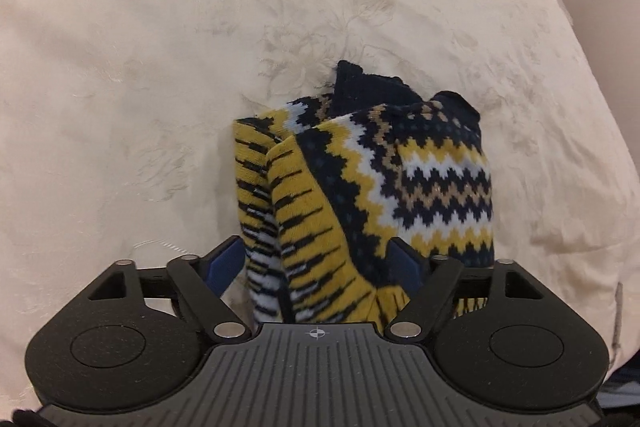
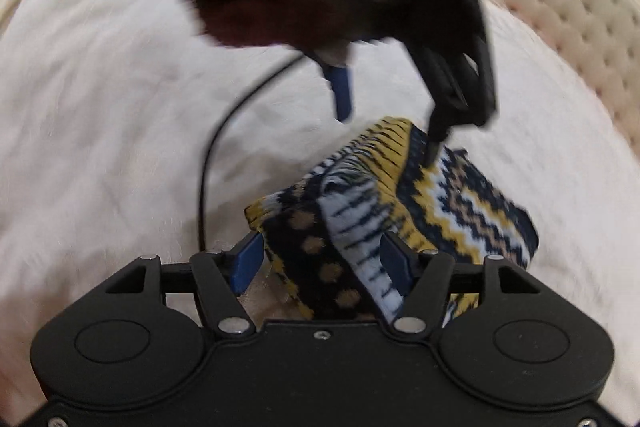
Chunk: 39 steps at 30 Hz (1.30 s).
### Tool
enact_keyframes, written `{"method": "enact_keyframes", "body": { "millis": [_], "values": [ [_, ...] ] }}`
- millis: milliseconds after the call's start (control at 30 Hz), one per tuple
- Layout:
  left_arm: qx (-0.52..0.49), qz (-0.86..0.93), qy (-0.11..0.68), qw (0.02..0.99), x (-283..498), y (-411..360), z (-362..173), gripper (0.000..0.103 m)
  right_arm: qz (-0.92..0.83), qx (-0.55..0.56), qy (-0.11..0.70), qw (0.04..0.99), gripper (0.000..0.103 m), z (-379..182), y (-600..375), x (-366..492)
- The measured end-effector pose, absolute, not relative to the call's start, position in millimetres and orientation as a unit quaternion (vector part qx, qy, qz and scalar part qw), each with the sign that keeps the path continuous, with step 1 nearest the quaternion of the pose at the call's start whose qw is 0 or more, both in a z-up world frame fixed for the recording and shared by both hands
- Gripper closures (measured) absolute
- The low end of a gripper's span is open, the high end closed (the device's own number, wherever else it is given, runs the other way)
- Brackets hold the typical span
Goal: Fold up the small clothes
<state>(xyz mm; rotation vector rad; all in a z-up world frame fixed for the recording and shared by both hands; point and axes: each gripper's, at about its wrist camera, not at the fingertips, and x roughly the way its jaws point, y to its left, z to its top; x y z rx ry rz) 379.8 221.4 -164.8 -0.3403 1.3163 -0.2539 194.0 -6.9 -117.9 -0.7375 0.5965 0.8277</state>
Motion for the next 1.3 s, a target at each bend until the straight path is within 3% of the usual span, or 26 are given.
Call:
{"method": "enact_keyframes", "body": {
  "millis": [67, 167, 233, 333, 400, 467, 567, 667, 767, 833, 933, 1067, 1200, 1300],
  "values": [
    [-0.162, -0.119, 0.607, 0.769, 384.3, 220.5, -168.8, 0.036, 0.388, -0.344, 0.278, 0.809, 0.037, -119.5, -5.0, 196.4],
    [-0.16, -0.132, 0.6, 0.773, 389.0, 216.9, -172.0, 0.053, 0.385, -0.331, 0.29, 0.812, 0.04, -119.6, -4.1, 202.4],
    [-0.152, -0.134, 0.591, 0.781, 389.9, 214.2, -171.6, 0.078, 0.395, -0.312, 0.309, 0.807, 0.054, -118.7, -4.2, 210.0],
    [-0.13, -0.138, 0.564, 0.804, 388.6, 210.6, -163.9, 0.093, 0.397, -0.267, 0.328, 0.815, 0.076, -114.0, -9.0, 219.0],
    [-0.107, -0.142, 0.537, 0.824, 384.9, 208.8, -151.6, 0.094, 0.388, -0.233, 0.331, 0.828, 0.087, -104.9, -13.8, 223.2],
    [-0.095, -0.144, 0.511, 0.842, 379.4, 210.6, -135.8, 0.095, 0.387, -0.193, 0.327, 0.84, 0.089, -92.2, -20.2, 227.8],
    [-0.086, -0.136, 0.496, 0.853, 375.2, 217.7, -127.6, 0.095, 0.404, -0.179, 0.312, 0.841, 0.088, -81.7, -16.1, 225.7],
    [-0.087, -0.113, 0.532, 0.835, 382.0, 226.5, -150.2, 0.095, 0.419, -0.188, 0.345, 0.819, 0.085, -99.7, 2.7, 233.1],
    [-0.086, -0.093, 0.563, 0.816, 385.7, 230.4, -175.6, 0.09, 0.425, -0.216, 0.392, 0.787, 0.069, -131.0, 20.6, 239.1],
    [-0.077, -0.089, 0.56, 0.82, 384.2, 229.8, -179.8, 0.083, 0.439, -0.2, 0.406, 0.776, 0.052, -136.1, 20.1, 240.7],
    [-0.075, -0.093, 0.545, 0.83, 380.7, 230.9, -174.4, 0.079, 0.466, -0.166, 0.398, 0.773, 0.043, -126.0, 9.5, 234.5],
    [-0.087, -0.105, 0.525, 0.84, 371.8, 237.2, -155.3, 0.076, 0.461, -0.117, 0.395, 0.786, 0.04, -109.9, -11.2, 224.9],
    [-0.085, -0.112, 0.493, 0.858, 352.3, 231.7, -130.6, 0.054, 0.424, -0.045, 0.401, 0.811, 0.03, -99.6, -43.5, 231.3],
    [-0.084, -0.131, 0.49, 0.858, 341.8, 216.0, -123.8, 0.04, 0.375, -0.002, 0.411, 0.831, 0.029, -97.8, -68.6, 241.5]
  ]
}}
